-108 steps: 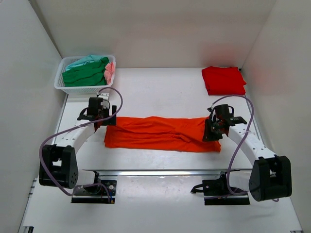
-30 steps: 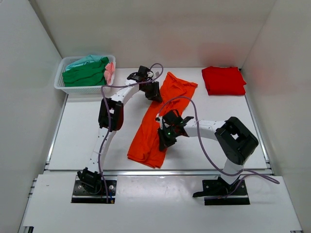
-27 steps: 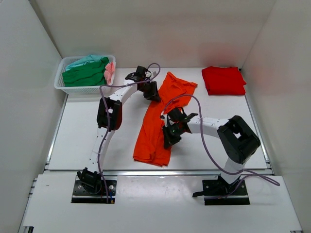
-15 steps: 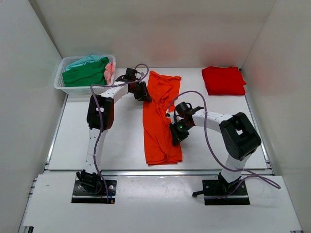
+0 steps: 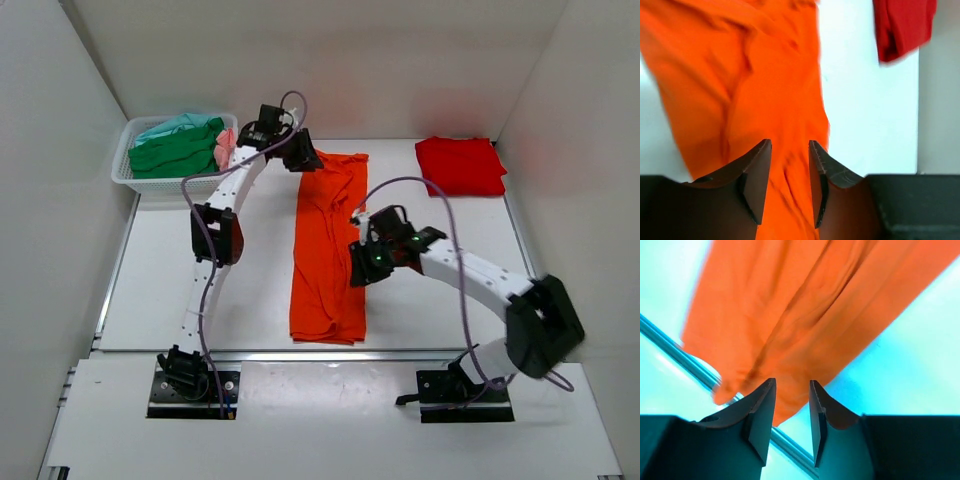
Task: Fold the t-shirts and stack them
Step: Rotate the tshirt 90 degrees
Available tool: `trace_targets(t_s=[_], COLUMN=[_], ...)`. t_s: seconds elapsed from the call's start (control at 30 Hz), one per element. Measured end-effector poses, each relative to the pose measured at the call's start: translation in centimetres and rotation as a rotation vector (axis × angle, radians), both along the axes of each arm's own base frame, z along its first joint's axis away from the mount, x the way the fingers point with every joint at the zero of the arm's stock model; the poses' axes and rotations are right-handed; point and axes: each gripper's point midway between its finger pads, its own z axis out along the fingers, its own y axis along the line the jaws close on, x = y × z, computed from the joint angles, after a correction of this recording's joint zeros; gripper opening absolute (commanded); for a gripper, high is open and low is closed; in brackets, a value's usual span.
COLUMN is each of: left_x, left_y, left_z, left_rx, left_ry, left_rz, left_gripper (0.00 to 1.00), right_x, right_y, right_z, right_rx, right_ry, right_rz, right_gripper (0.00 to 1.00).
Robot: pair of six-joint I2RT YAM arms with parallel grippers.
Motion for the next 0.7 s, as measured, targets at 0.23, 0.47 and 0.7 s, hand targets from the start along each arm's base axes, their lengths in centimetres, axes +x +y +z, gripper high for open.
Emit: trace_targets(t_s=[0.23,0.47,0.7], left_x=[-14.8,-33.2,-39.7], left_y=[1.4,6.0,9.0], left_z=[7.5,0.4,-7.4], left_rx=[0.213,0.216,0.281], left_ry=[-0.058,0.007,0.134], left_rz=[-0.121,-0.182,-0.161], left_gripper=[0.51,0.50,0.57], right_x=[0.0,-6.3,-7.9], right_y=[-4.2,-4.3,-2.8], right_z=[3.1,-2.4,-2.9], right_rx=[0.174,0.136,0.199], right_ry=[-0.116,0.065,0.084], right_rz=[-0.301,-0.323,-0.318], right_gripper=[0.31,0.34,0.42])
